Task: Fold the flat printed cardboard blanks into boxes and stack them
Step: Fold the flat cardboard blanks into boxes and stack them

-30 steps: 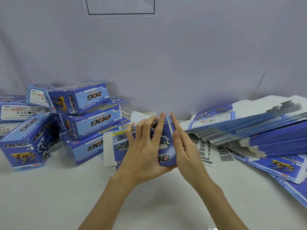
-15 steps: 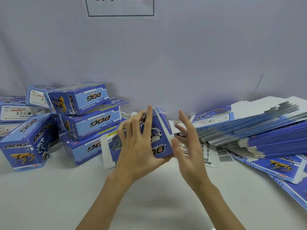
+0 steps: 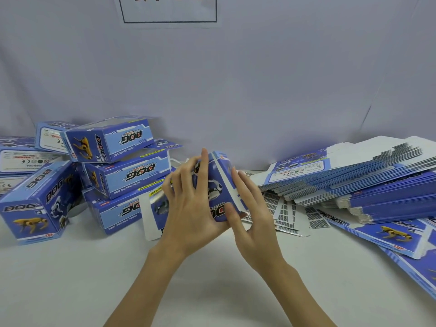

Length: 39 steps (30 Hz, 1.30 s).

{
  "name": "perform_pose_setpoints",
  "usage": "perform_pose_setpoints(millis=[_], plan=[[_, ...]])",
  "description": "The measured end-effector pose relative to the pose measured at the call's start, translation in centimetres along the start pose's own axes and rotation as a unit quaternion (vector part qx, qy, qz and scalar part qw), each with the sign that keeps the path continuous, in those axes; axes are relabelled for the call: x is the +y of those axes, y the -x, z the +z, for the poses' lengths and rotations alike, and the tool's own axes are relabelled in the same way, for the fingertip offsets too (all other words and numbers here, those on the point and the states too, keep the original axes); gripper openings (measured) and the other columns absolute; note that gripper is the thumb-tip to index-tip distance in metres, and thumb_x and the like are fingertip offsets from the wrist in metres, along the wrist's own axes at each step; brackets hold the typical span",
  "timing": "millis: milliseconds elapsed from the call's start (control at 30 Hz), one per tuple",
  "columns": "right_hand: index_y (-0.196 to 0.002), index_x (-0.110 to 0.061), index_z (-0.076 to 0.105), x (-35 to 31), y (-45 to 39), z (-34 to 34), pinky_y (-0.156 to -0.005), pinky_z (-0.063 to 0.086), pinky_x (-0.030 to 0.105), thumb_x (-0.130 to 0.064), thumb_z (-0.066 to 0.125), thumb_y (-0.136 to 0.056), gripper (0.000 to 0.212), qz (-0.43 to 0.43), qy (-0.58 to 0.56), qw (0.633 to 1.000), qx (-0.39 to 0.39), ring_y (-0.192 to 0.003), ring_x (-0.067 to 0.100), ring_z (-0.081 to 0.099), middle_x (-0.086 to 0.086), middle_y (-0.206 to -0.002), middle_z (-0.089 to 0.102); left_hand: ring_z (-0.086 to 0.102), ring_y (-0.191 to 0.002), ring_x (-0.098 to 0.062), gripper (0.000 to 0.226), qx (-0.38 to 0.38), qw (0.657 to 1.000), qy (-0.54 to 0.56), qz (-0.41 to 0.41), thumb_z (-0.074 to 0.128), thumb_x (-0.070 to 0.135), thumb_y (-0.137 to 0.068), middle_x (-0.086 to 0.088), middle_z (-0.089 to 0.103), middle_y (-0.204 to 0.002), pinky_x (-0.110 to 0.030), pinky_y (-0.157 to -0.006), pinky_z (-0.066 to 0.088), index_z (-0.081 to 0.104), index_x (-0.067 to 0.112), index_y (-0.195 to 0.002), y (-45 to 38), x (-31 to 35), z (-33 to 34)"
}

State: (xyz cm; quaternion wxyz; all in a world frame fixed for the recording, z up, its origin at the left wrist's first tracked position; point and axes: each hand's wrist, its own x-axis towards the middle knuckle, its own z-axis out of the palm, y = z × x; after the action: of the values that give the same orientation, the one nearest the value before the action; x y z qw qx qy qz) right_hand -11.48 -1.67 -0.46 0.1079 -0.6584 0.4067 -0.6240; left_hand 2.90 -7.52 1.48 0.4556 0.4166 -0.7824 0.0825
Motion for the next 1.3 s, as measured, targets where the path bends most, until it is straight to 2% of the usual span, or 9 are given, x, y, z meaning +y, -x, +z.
perform_pose_setpoints(millis=[133, 300, 533, 667, 767, 867, 1067, 1167, 1300], plan=[[-0.159, -0.037, 0.045, -0.4, -0.1, -0.2, -0.096, 0.057, 0.024, -0.03, 0.051, -0.11, 0.05, 0.047, -0.108, 0.993, -0.007, -0.151, 0.018, 0.042, -0.004, -0.165, 0.04, 0.031, -0.145, -0.027, 0.12, -0.008, 1.0, 0.005, -0.015, 0.036, 0.095, -0.078, -0.009, 0.033, -0.157, -0.049, -0.119, 0.027, 0.016, 0.016, -0.166, -0.2, 0.3, -0.5], [-0.157, -0.029, 0.049, -0.7, -0.4, -0.1, -0.097, 0.057, 0.026, -0.025, 0.044, -0.112, 0.046, 0.078, -0.149, 0.986, 0.002, -0.147, 0.025, 0.049, -0.002, -0.159, 0.05, 0.038, -0.141, -0.03, 0.119, -0.001, 1.0, -0.003, -0.006, 0.059, 0.084, -0.075, -0.012, 0.04, -0.155, -0.053, -0.115, 0.036, 0.026, 0.011, -0.163, -0.2, 0.5, -1.0], [-0.157, -0.029, 0.049, -1.0, -0.4, 0.0, -0.1, 0.057, 0.029, -0.025, 0.043, -0.112, 0.046, 0.098, -0.167, 0.981, -0.011, -0.146, 0.026, 0.05, 0.002, -0.16, 0.049, 0.039, -0.14, -0.031, 0.119, -0.005, 1.0, -0.017, -0.01, 0.063, 0.081, -0.073, -0.012, 0.042, -0.154, -0.053, -0.115, 0.035, 0.03, 0.01, -0.162, -0.3, 0.6, -1.2], [-0.16, -0.038, 0.042, -0.9, 0.0, -0.2, -0.104, 0.054, 0.023, -0.033, 0.042, -0.112, 0.048, 0.057, -0.077, 0.995, -0.035, -0.153, 0.015, 0.038, -0.003, -0.169, 0.031, 0.032, -0.143, -0.026, 0.121, -0.004, 1.0, -0.007, -0.007, 0.06, 0.084, -0.074, -0.007, 0.033, -0.155, -0.048, -0.118, 0.028, 0.023, 0.013, -0.164, -0.4, 0.3, -1.1], [-0.163, -0.044, 0.03, -0.5, 0.2, -0.3, -0.104, 0.056, 0.029, -0.041, 0.061, -0.104, 0.067, 0.019, 0.03, 0.997, -0.065, -0.156, 0.017, 0.03, -0.006, -0.172, 0.016, 0.03, -0.143, -0.026, 0.117, 0.004, 1.0, 0.008, 0.006, 0.07, 0.066, -0.074, -0.007, 0.03, -0.154, -0.053, -0.118, 0.03, 0.02, 0.013, -0.165, -0.4, -0.1, -1.0], [-0.163, -0.043, 0.033, -0.4, 0.1, -0.1, -0.101, 0.059, 0.036, -0.035, 0.065, -0.103, 0.069, 0.011, 0.031, 0.999, -0.042, -0.156, 0.021, 0.032, -0.003, -0.17, 0.022, 0.031, -0.143, -0.025, 0.11, 0.015, 1.0, 0.015, 0.01, 0.061, 0.066, -0.077, -0.008, 0.032, -0.154, -0.048, -0.117, 0.027, 0.023, 0.01, -0.164, -0.4, 0.0, -1.1], [-0.162, -0.041, 0.036, -0.3, 0.3, 0.2, -0.101, 0.059, 0.037, -0.027, 0.058, -0.107, 0.062, 0.002, 0.03, 0.999, -0.026, -0.15, 0.026, 0.044, -0.006, -0.169, 0.027, 0.035, -0.143, -0.027, 0.118, 0.026, 0.999, 0.004, 0.021, 0.078, 0.062, -0.072, -0.007, 0.033, -0.154, -0.043, -0.118, 0.023, 0.024, 0.01, -0.163, -0.3, 0.2, -0.9], [-0.162, -0.039, 0.037, -0.5, 0.3, 0.4, -0.103, 0.058, 0.042, -0.025, 0.058, -0.107, 0.062, 0.007, 0.023, 0.999, -0.022, -0.151, 0.026, 0.042, -0.005, -0.169, 0.027, 0.035, -0.143, -0.027, 0.117, 0.023, 0.999, 0.015, 0.017, 0.076, 0.064, -0.073, -0.005, 0.031, -0.154, -0.042, -0.119, 0.022, 0.023, 0.012, -0.164, -0.3, 0.1, -1.0], [-0.166, -0.039, 0.025, -1.1, -0.3, 0.0, -0.114, 0.05, 0.042, -0.037, 0.061, -0.102, 0.074, 0.02, 0.039, 0.999, -0.032, -0.155, 0.019, 0.035, -0.003, -0.168, 0.028, 0.031, -0.143, -0.028, 0.112, 0.01, 0.997, 0.001, 0.071, 0.066, 0.064, -0.075, -0.009, 0.033, -0.155, -0.061, -0.118, 0.028, 0.022, 0.011, -0.164, -0.3, 0.5, -1.2]])
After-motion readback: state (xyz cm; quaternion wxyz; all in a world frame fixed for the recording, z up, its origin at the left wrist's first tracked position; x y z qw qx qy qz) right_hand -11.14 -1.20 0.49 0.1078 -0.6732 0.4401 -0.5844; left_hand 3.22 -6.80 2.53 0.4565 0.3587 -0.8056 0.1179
